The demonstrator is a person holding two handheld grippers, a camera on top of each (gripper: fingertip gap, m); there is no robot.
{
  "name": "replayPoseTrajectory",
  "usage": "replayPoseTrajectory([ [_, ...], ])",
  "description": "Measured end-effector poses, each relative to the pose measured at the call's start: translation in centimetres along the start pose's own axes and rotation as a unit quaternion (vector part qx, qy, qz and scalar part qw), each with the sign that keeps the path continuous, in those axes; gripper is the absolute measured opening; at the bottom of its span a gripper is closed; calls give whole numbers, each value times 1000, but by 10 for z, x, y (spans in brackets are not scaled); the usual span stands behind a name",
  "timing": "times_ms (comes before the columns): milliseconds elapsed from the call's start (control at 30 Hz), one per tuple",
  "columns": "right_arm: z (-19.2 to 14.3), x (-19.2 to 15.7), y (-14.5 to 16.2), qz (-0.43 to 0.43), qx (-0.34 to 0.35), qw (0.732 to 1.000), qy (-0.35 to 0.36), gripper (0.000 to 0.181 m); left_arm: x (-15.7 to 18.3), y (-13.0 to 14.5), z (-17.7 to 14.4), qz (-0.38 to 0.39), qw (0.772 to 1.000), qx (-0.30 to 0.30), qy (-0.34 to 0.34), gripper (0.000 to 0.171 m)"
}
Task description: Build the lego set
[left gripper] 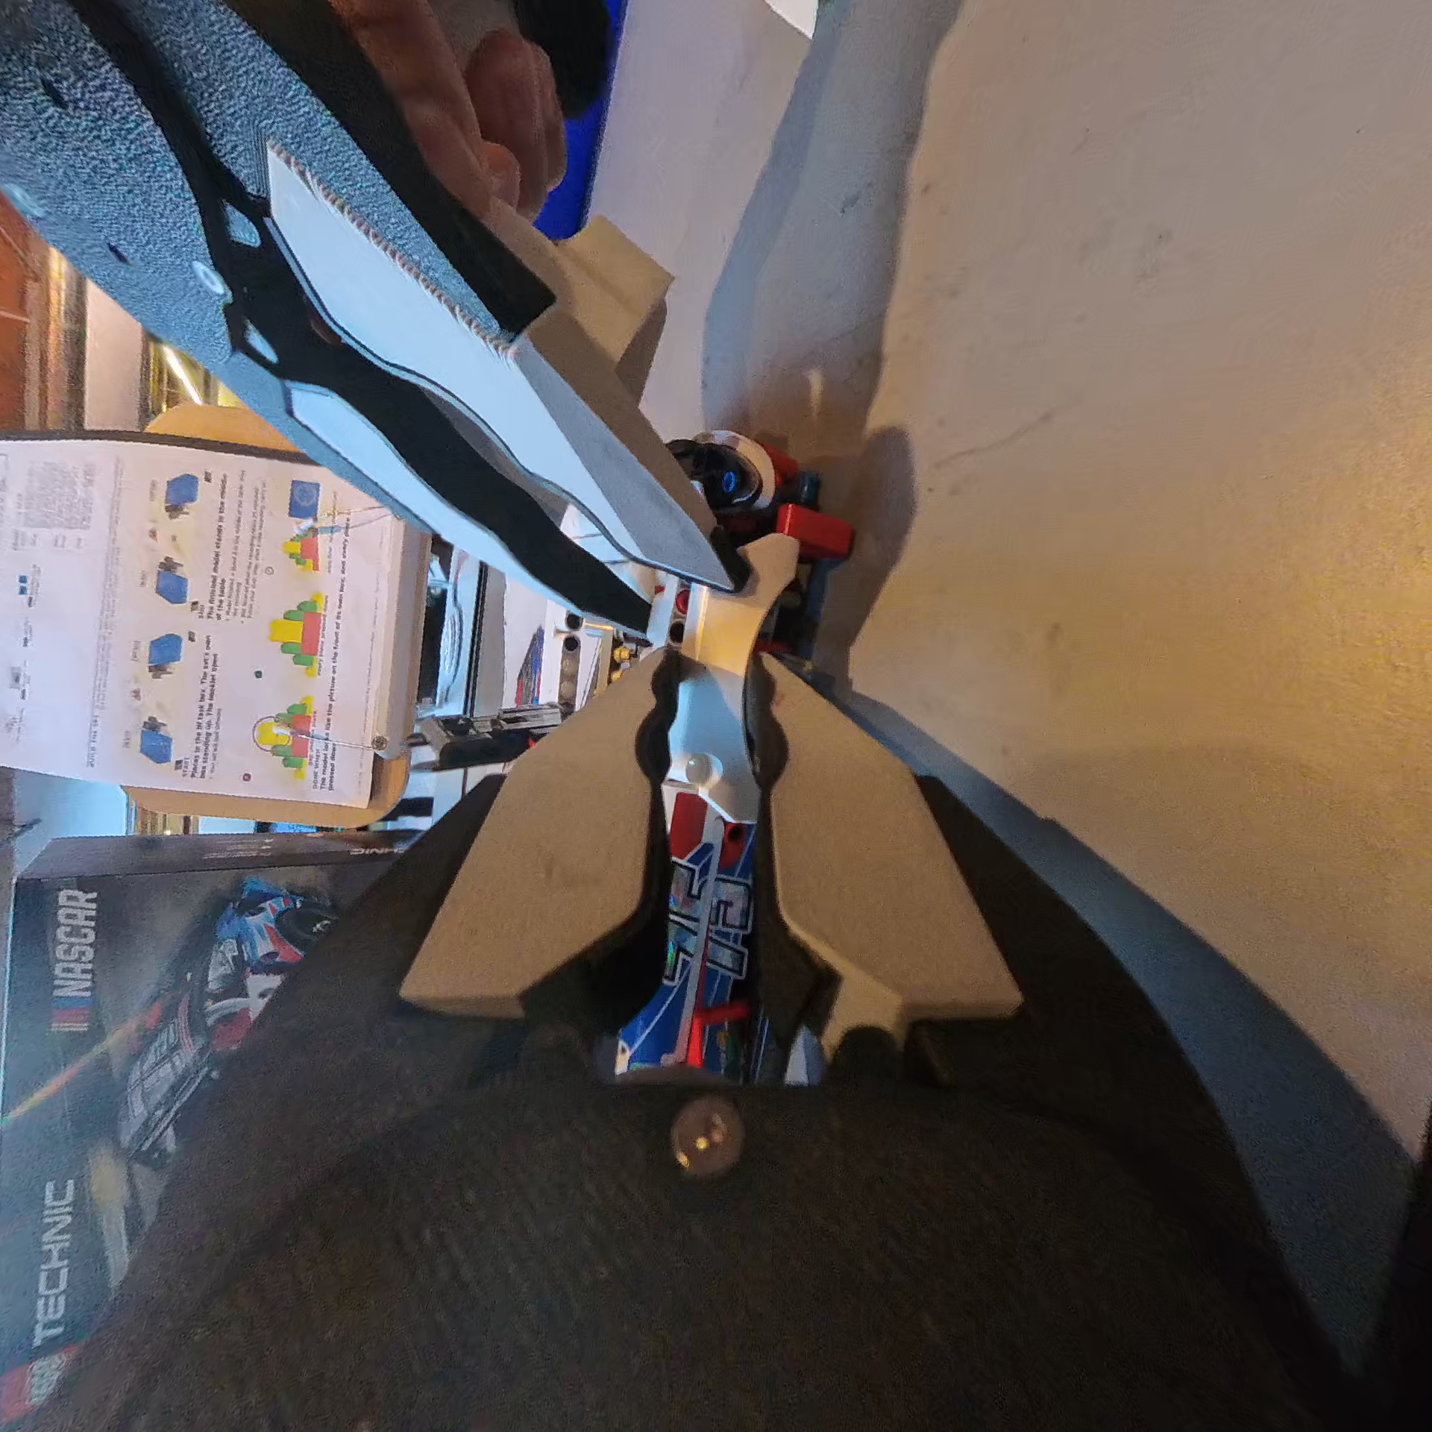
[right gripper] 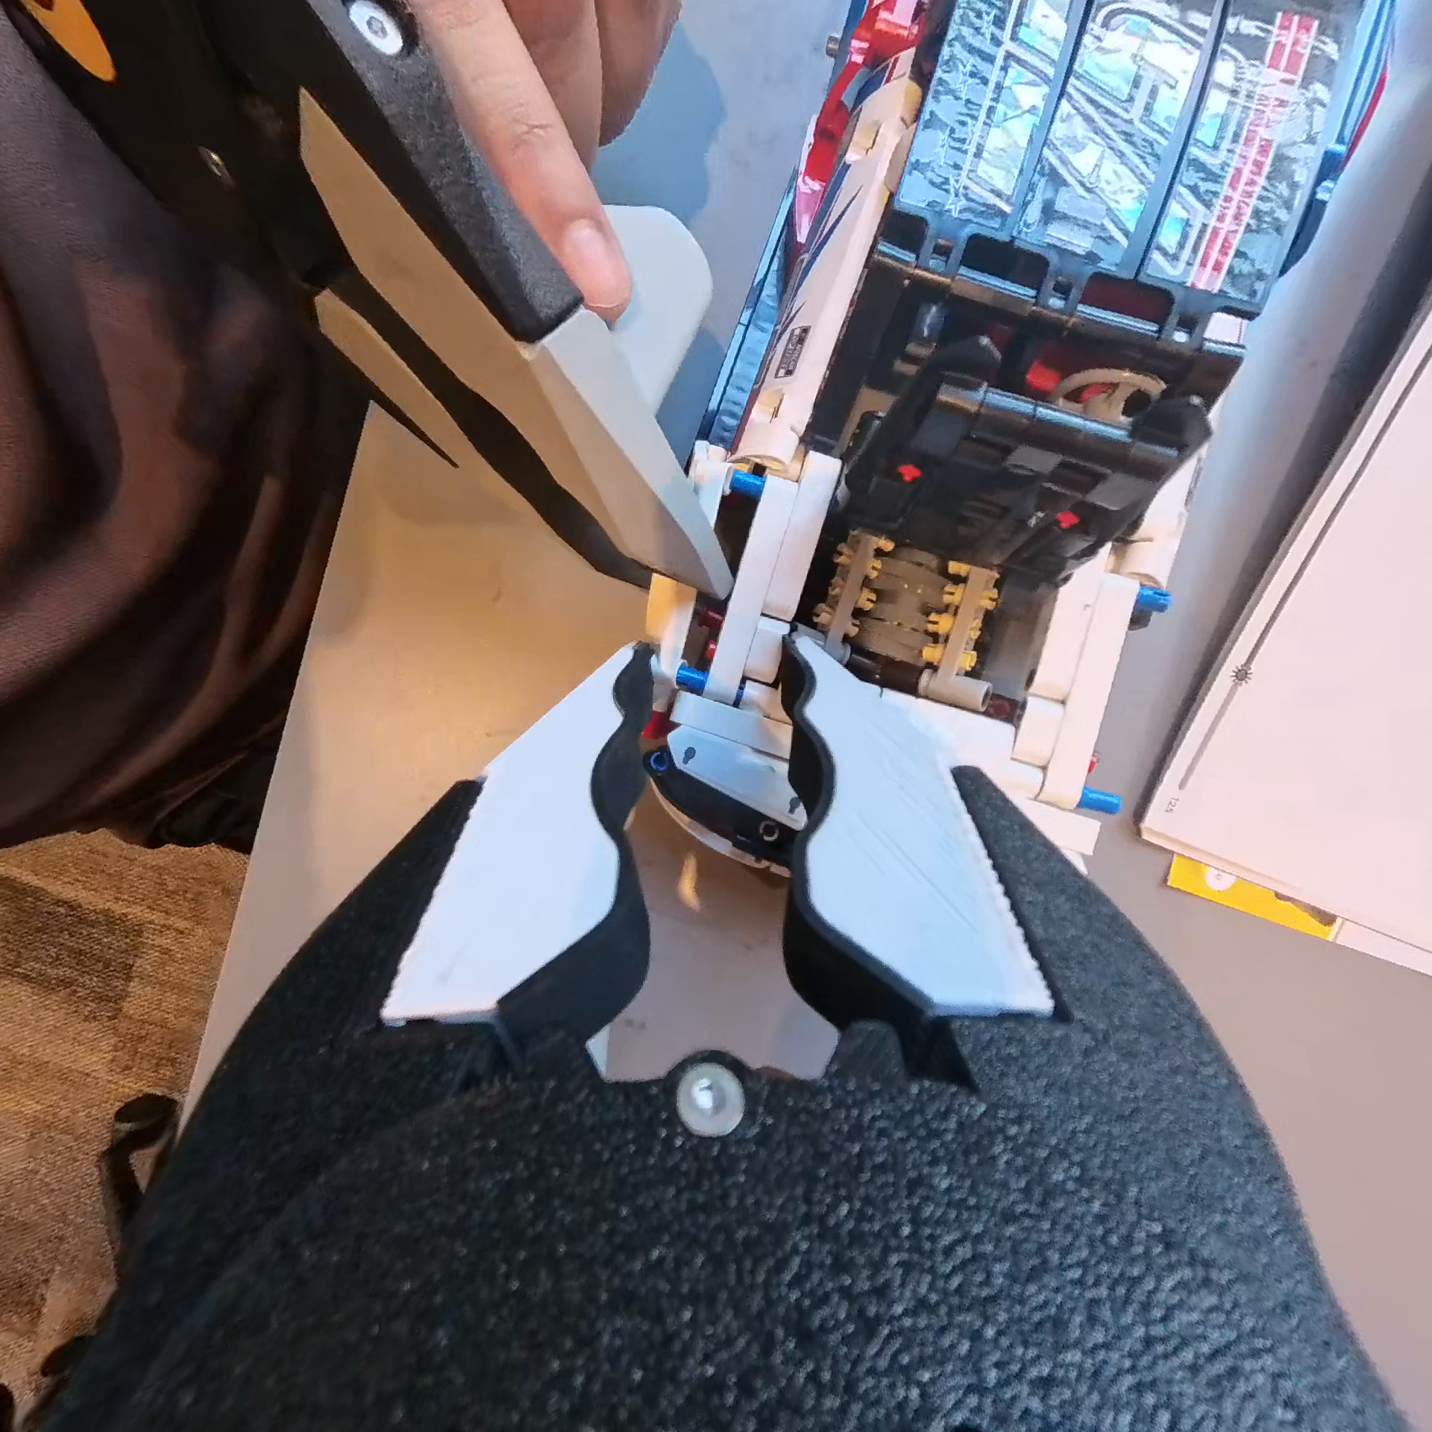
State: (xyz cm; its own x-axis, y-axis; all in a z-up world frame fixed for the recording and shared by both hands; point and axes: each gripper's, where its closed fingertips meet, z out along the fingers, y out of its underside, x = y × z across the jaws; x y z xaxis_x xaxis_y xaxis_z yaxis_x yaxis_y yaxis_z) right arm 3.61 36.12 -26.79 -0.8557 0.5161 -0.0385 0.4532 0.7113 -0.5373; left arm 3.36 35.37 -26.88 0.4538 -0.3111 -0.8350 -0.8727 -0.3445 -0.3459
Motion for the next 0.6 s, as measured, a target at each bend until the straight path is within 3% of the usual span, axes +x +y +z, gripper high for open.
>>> replayPoseTrajectory([
  [300, -3, 8, -7, 59, 5, 998, 10, 33, -5, 0, 3, 32, 999, 7, -17, 15],
  [433, -1, 11, -15, 40, -2, 999, 37, 42, -5, 0, 4, 29, 999, 12, -15, 14],
  [600, 5, 13, -15, 11, -18, 999, 38, 38, -2, 7, 8, 63, 998, 5, -11, 15],
])
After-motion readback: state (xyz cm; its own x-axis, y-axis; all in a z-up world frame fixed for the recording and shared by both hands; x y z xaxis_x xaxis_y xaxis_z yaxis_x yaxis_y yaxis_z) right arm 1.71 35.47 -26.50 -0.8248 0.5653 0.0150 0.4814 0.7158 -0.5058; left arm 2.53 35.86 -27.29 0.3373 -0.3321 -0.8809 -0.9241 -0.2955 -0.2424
